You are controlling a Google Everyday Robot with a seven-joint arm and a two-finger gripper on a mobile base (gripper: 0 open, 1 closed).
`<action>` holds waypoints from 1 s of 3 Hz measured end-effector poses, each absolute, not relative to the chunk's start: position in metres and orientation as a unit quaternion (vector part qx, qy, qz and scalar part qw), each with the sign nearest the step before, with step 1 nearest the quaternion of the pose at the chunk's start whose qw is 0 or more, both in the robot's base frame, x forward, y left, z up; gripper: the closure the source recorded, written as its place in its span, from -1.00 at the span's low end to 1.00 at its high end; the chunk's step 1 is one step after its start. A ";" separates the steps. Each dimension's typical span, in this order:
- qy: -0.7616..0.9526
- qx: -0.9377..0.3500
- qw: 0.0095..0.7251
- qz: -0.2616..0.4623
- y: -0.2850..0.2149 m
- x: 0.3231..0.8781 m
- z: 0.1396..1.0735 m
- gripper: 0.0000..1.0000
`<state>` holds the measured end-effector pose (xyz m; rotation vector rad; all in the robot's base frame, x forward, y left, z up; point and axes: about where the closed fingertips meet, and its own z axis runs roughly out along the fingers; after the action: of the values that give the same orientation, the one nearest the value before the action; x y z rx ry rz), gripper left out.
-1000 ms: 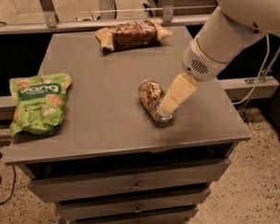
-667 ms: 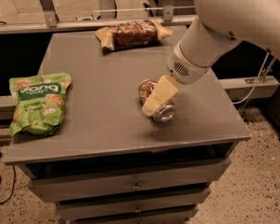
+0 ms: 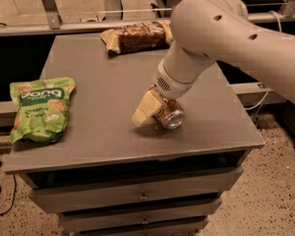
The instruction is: Pick orange can
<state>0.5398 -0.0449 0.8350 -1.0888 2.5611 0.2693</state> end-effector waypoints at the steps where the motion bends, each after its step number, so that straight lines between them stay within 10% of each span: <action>1: 0.902 -0.382 0.180 0.086 -0.039 0.543 0.830 -0.19; 3: 0.867 -0.419 0.250 0.097 -0.038 0.551 0.860 0.73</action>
Offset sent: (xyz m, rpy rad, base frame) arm 0.0100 0.0104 0.0231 0.0311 -0.1780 0.0853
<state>0.5507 -0.0377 0.8596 -1.1404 2.3609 0.2642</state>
